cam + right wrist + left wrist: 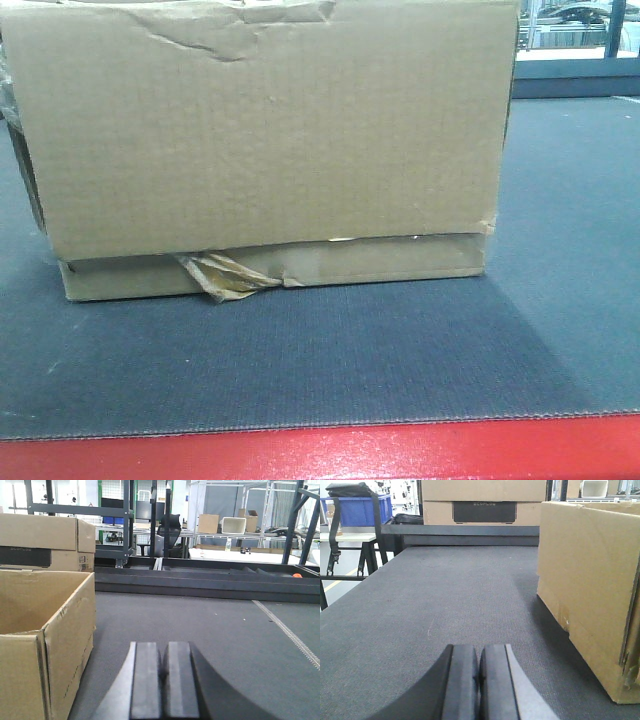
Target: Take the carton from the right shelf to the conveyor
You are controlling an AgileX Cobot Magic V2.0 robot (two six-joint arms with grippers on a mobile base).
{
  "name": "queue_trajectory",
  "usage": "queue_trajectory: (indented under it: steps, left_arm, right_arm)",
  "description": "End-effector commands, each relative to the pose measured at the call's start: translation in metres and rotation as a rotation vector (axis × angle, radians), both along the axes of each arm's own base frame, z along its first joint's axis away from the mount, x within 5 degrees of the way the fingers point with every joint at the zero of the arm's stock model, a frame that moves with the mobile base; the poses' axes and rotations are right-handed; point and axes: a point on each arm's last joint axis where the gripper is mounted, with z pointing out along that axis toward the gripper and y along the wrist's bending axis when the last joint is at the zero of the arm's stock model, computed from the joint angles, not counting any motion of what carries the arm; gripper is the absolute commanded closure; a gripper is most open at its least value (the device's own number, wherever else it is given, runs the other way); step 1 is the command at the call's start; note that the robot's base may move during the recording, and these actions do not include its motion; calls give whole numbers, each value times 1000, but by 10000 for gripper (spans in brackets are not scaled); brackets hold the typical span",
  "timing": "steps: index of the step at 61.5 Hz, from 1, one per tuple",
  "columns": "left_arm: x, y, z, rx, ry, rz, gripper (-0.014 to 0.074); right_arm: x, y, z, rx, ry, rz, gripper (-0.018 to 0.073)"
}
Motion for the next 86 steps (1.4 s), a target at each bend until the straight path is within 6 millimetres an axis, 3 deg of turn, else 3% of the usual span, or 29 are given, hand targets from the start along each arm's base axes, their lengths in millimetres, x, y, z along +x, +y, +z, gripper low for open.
queue_trajectory:
  steps: [1, 13, 35, 86]
  left_arm:
    - [0, 0, 3, 6, -30, 0, 582]
    - [0, 0, 3, 6, -30, 0, 582]
    - [0, 0, 3, 6, -30, 0, 582]
    - [0, 0, 3, 6, -30, 0, 582]
  right_arm:
    - [-1, 0, 2, -10, -33, -5, 632]
    - [3, -2, -8, 2, -22, -46, 632]
    - [6, -5, -101, 41, -9, -93, 632]
    - [6, -5, -102, 40, 1, -85, 632]
